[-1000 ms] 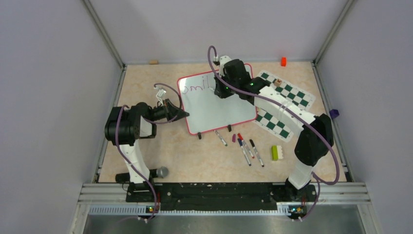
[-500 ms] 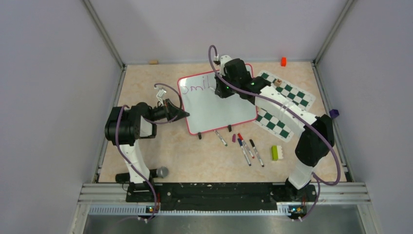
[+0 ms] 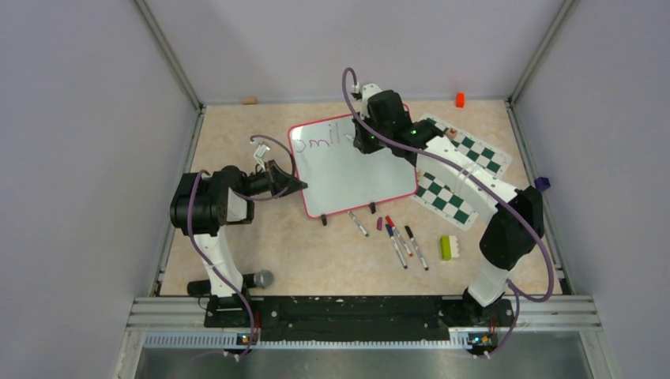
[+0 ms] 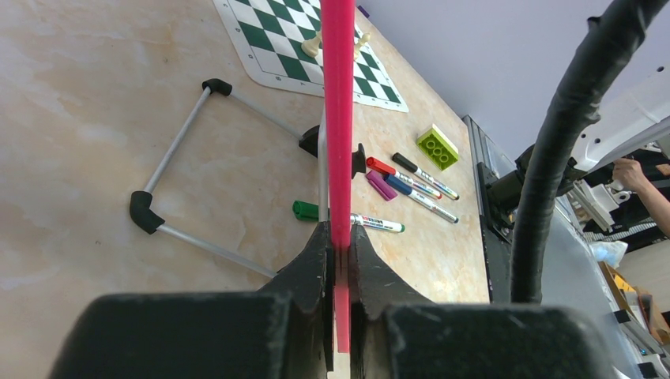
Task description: Write a sentence on the whiteboard
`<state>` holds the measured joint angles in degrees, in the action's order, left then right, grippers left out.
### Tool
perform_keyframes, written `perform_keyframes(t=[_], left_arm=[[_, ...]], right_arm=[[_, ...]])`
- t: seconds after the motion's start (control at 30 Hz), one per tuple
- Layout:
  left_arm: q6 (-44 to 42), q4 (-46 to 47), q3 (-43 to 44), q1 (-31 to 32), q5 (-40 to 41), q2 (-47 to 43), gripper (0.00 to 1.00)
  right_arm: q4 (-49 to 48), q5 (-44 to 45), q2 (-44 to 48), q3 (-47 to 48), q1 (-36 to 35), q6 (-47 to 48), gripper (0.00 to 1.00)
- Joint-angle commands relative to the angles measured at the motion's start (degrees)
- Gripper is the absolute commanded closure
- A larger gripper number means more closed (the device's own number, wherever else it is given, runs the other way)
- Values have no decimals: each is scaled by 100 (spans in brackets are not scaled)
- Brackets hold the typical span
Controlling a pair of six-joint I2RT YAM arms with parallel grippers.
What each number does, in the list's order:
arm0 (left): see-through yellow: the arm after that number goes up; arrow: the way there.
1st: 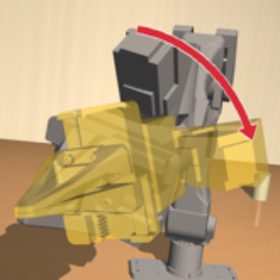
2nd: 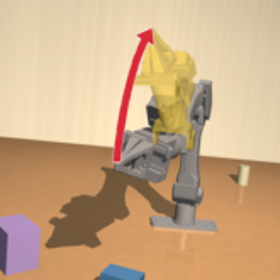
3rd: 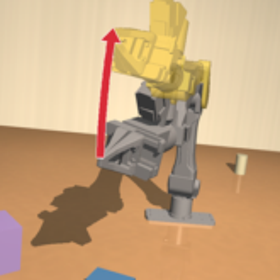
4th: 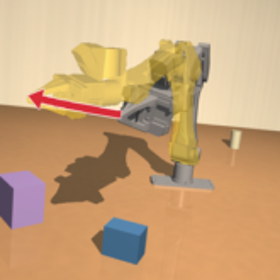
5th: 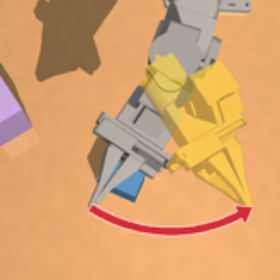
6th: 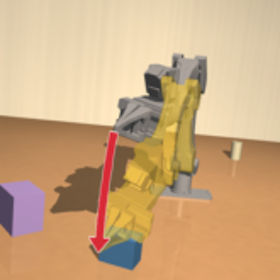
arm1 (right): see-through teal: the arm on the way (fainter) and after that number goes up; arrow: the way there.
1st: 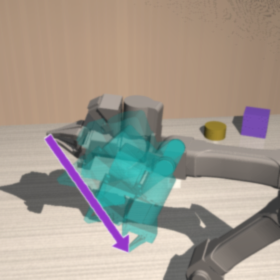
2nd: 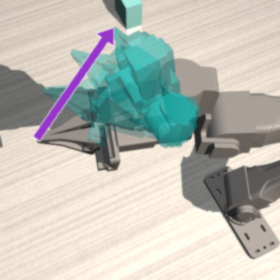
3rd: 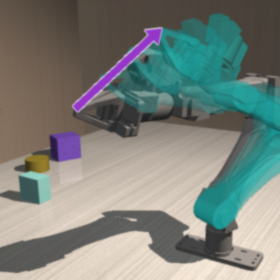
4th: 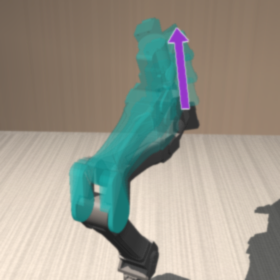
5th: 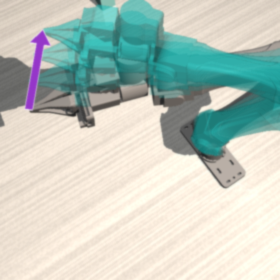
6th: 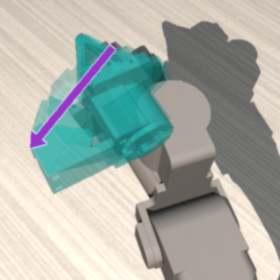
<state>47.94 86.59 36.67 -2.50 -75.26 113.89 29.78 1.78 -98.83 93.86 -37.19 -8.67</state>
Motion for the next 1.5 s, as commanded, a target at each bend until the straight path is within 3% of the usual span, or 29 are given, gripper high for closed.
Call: perform_keyframes(t=[0.0,1.47], left_arm=[[-195,614,109,97,-383,-117,100],[-192,611,107,101,-383,-114,100]], right_arm=[[-71,131,185,351,71,73,100],[151,328,-85,393,238,10,100]])
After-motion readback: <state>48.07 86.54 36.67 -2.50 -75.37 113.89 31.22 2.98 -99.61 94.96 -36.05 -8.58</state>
